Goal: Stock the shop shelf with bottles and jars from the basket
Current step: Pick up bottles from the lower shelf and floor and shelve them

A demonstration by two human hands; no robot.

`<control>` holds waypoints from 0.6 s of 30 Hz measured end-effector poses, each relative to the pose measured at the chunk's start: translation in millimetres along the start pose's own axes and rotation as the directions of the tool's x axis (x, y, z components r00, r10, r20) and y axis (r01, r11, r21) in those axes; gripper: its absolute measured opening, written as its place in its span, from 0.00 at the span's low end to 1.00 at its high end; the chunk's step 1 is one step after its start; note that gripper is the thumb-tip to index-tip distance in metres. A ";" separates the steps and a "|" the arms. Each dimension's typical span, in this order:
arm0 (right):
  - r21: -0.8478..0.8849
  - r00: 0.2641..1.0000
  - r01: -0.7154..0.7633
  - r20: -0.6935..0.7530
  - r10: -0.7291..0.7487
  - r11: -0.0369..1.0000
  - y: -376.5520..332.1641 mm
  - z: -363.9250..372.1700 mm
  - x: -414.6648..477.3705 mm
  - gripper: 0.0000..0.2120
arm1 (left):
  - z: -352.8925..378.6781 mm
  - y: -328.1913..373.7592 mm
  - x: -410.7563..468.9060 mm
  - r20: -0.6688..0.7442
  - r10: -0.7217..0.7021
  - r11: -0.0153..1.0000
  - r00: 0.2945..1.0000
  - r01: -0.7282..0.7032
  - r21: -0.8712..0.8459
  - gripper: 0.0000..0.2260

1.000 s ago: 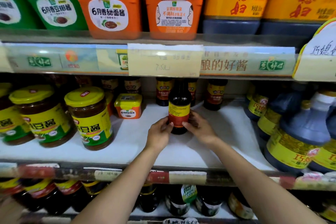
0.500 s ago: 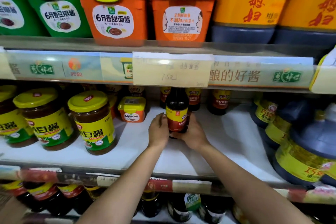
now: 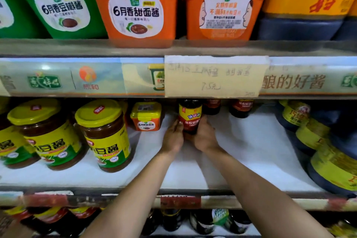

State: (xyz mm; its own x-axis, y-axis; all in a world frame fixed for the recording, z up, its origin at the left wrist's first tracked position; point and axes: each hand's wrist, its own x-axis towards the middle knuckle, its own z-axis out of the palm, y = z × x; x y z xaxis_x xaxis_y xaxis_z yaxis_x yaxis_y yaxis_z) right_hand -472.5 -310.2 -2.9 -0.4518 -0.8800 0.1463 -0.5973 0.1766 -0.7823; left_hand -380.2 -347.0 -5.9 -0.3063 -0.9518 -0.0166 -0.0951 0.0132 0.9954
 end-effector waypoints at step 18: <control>0.033 1.000 0.018 -0.002 -0.018 0.999 -6.3 6.0 -12.4 0.43 | -12.9 -9.8 -3.7 -0.123 -0.051 0.998 0.991 0.047 -0.035 0.17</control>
State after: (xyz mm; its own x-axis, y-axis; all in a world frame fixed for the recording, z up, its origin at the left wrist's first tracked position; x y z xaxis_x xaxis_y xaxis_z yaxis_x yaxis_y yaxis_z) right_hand -459.2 -303.0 -3.4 -0.4427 -0.8820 0.1616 -0.5828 0.1461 -0.7993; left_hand -365.9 -347.6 -14.4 -0.1827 -0.9816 -0.0556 -0.0763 -0.0422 0.9962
